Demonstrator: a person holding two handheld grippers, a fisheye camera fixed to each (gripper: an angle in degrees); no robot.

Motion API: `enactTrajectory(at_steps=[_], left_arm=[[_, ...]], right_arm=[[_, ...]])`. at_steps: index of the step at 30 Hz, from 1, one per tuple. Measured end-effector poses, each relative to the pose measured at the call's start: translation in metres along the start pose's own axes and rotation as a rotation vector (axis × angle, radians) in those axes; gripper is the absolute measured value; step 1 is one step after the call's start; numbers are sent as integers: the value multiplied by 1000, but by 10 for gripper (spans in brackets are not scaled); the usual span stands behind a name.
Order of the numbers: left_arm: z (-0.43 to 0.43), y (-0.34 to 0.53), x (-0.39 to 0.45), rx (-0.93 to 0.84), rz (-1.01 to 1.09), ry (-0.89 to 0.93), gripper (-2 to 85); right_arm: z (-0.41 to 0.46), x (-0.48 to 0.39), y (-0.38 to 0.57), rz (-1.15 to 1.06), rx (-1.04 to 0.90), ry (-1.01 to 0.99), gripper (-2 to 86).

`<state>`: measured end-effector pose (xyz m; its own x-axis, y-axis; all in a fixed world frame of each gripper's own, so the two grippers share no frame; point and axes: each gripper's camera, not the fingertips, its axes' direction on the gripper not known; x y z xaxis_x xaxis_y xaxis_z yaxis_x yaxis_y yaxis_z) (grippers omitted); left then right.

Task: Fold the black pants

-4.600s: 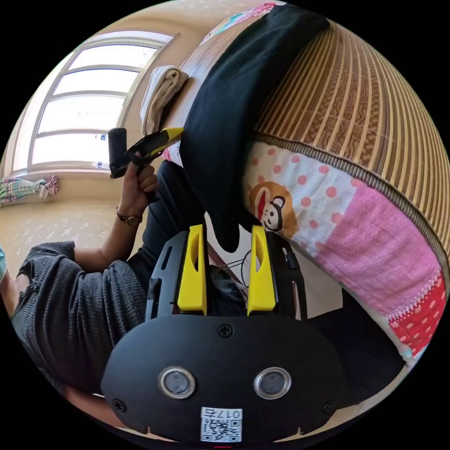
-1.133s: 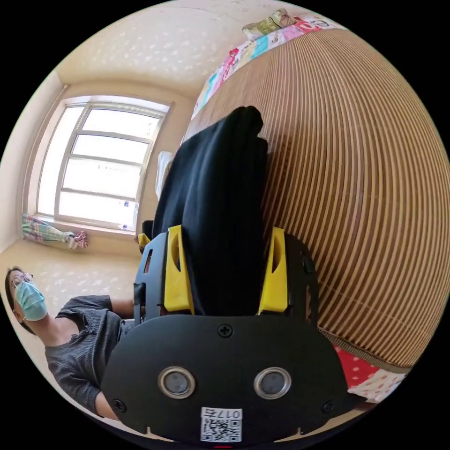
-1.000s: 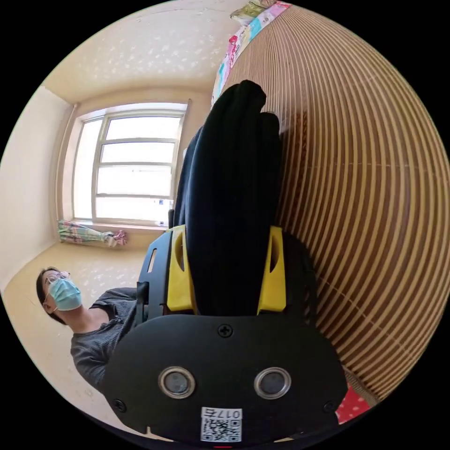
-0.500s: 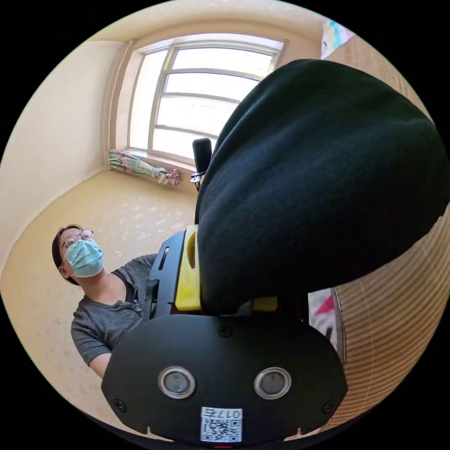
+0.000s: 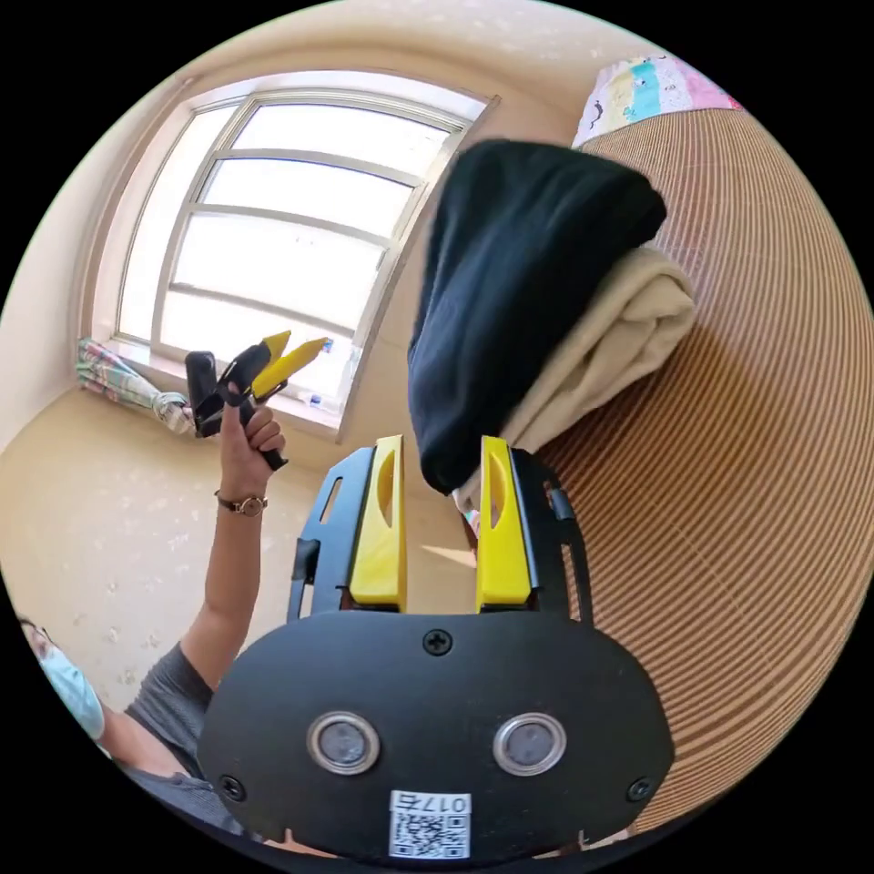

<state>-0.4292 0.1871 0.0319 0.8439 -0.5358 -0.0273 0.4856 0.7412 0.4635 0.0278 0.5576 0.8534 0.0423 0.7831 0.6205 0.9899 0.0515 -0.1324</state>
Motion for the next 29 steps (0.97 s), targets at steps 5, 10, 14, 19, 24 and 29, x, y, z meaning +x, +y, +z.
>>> enactTrajectory(at_steps=[5,10,14,19,24,29], left_arm=[[86,146,55,136,75,18,171],[174,243,197,206,201,138,247],[224,259,294,289,228,93,304],[352,228,388,114,211,51,383],[450,218,412,-48,180,-45,409],[500,229,416,-105,195,-228,389]], right_arm=[[-61,15,112,-120,37,370,150],[-155,17,225,-88,215,936,254],[-201,28,274,40,297,1262,310],[-220,71,283,374,282,1429,359],[-218,110,289,590,289,1356,418],[-204,106,294,595,312,1326,424]])
